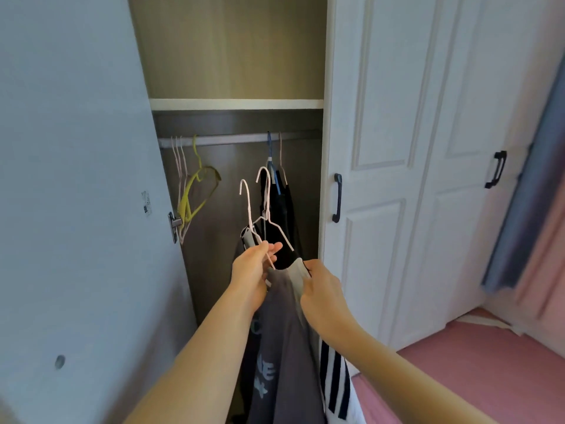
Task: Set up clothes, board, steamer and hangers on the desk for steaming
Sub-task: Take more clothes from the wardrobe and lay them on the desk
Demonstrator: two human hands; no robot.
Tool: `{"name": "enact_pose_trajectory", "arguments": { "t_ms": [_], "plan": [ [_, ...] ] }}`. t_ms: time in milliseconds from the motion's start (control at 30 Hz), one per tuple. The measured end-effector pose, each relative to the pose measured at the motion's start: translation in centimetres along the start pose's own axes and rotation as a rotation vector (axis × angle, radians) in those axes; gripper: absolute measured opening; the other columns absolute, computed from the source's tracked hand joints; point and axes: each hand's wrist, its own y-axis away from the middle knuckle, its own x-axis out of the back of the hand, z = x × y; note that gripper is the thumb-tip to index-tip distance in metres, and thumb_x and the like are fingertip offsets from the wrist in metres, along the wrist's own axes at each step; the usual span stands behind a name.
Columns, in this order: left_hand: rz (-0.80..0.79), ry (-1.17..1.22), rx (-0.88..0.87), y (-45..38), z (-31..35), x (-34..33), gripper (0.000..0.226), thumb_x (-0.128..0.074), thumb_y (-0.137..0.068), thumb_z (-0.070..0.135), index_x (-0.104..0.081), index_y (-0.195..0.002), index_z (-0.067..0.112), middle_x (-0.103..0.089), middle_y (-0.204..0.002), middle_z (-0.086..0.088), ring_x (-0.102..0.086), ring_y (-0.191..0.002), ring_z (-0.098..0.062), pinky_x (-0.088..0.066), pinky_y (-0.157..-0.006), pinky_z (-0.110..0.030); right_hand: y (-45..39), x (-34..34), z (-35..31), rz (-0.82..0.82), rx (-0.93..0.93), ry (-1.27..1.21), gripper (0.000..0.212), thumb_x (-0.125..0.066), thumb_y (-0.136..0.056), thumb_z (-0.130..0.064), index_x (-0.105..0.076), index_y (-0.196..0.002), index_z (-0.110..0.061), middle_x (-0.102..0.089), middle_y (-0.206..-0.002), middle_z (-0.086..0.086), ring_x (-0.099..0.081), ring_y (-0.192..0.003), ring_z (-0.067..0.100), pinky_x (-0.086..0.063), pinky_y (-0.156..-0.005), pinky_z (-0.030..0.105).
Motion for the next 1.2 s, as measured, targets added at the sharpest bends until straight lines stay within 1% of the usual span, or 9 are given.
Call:
{"name": "enact_pose_trajectory", "arguments": {
  "t_ms": [100, 200, 333, 433, 633, 733, 933, 1100, 1200],
  "plan": [
    [-0.063, 0.095, 0.006, 3.6, -0.6, 0.3, 0.013, -0.056, -0.093, 0.011, -0.068, -0.098, 0.010, -0.072, -0.102, -0.004, -0.064, -0.106, -0.020, -0.048, -0.096, -0.035, 3.7, 1.1, 0.1, -0.004, 0.000, 0.017, 0.035, -0.043, -0.098, -0.008, -0.041, -0.132, -0.018, -0.055, -0.118, 0.006, -0.056, -0.101, 0.020, -0.042, -0.065, 0.017],
    [-0.173, 0.236, 0.002, 6.9, -0.7, 0.5, 0.030, -0.055, -0.094, 0.005, -0.058, -0.124, 0.004, -0.071, -0.110, -0.009, -0.067, -0.104, -0.020, -0.049, -0.098, -0.035, 7.0, 2.2, 0.2, 0.002, 0.002, 0.031, 0.032, -0.041, -0.099, -0.008, -0.043, -0.129, -0.018, -0.055, -0.117, 0.005, -0.056, -0.097, 0.019, -0.038, -0.058, 0.015],
    [-0.309, 0.135, -0.028, 10.5, -1.0, 0.8, 0.051, -0.057, -0.093, 0.009, -0.042, -0.141, 0.014, -0.069, -0.116, -0.001, -0.063, -0.111, -0.018, -0.049, -0.092, -0.033, 10.9, 3.8, 0.3, 0.025, -0.002, 0.043, 0.032, -0.041, -0.099, -0.009, -0.043, -0.130, -0.019, -0.055, -0.118, 0.004, -0.055, -0.097, 0.017, -0.037, -0.057, 0.014],
    [-0.435, 0.072, -0.030, 12.5, -1.0, 1.4, 0.071, -0.059, -0.092, 0.007, -0.021, -0.149, 0.026, -0.069, -0.118, 0.002, -0.062, -0.114, -0.018, -0.044, -0.099, -0.037, 13.5, 5.2, 0.4, 0.034, 0.012, 0.065, 0.031, -0.039, -0.100, -0.007, -0.044, -0.129, -0.017, -0.056, -0.115, 0.002, -0.053, -0.090, 0.011, -0.038, -0.059, 0.010],
    [-0.488, 0.093, -0.008, 16.3, -0.6, 2.2, 0.067, -0.063, -0.084, -0.005, -0.037, -0.140, 0.021, -0.069, -0.118, -0.003, -0.066, -0.107, -0.024, -0.045, -0.101, -0.044, 17.9, 6.4, 0.6, 0.044, 0.004, 0.081, 0.025, -0.036, -0.100, -0.010, -0.050, -0.119, -0.016, -0.058, -0.094, -0.004, -0.056, -0.080, 0.010, -0.050, -0.068, 0.026],
    [-0.471, 0.057, -0.013, 17.9, -1.0, 2.6, 0.051, -0.060, -0.089, 0.001, -0.044, -0.135, 0.015, -0.067, -0.121, -0.001, -0.067, -0.105, -0.025, -0.047, -0.099, -0.045, 19.7, 6.7, 0.5, 0.025, 0.009, 0.087, 0.023, -0.037, -0.100, -0.014, -0.050, -0.118, -0.018, -0.057, -0.092, -0.006, -0.055, -0.077, 0.007, -0.046, -0.063, 0.020],
    [-0.442, -0.006, -0.087, 20.9, -1.6, 3.1, 0.030, -0.060, -0.092, 0.017, -0.058, -0.122, 0.013, -0.067, -0.120, 0.000, -0.068, -0.103, -0.022, -0.050, -0.097, -0.044, 23.3, 6.5, 0.3, 0.011, -0.029, 0.104, 0.020, -0.038, -0.101, -0.015, -0.051, -0.114, -0.023, -0.062, -0.095, -0.001, -0.063, -0.088, 0.024, -0.054, -0.074, 0.040],
    [-0.444, -0.119, -0.162, 23.9, -1.6, 4.8, 0.012, -0.062, -0.091, 0.022, -0.065, -0.101, 0.026, -0.069, -0.113, -0.001, -0.067, -0.103, -0.020, -0.053, -0.093, -0.040, 25.5, 6.6, -0.9, 0.015, -0.072, 0.108, 0.019, -0.043, -0.100, -0.026, -0.057, -0.113, -0.022, -0.066, -0.102, -0.003, -0.062, -0.089, 0.013, -0.050, -0.069, 0.024],
    [-0.453, -0.203, -0.202, 26.0, -1.7, 5.7, 0.011, -0.056, -0.095, 0.025, -0.063, -0.099, 0.033, -0.067, -0.115, 0.006, -0.066, -0.104, -0.015, -0.053, -0.094, -0.037, 26.4, 6.0, -2.3, 0.053, -0.070, 0.107, 0.028, -0.048, -0.096, -0.017, -0.053, -0.124, -0.021, -0.062, -0.121, -0.003, -0.058, -0.108, 0.014, -0.046, -0.086, 0.022]
  ]
}}
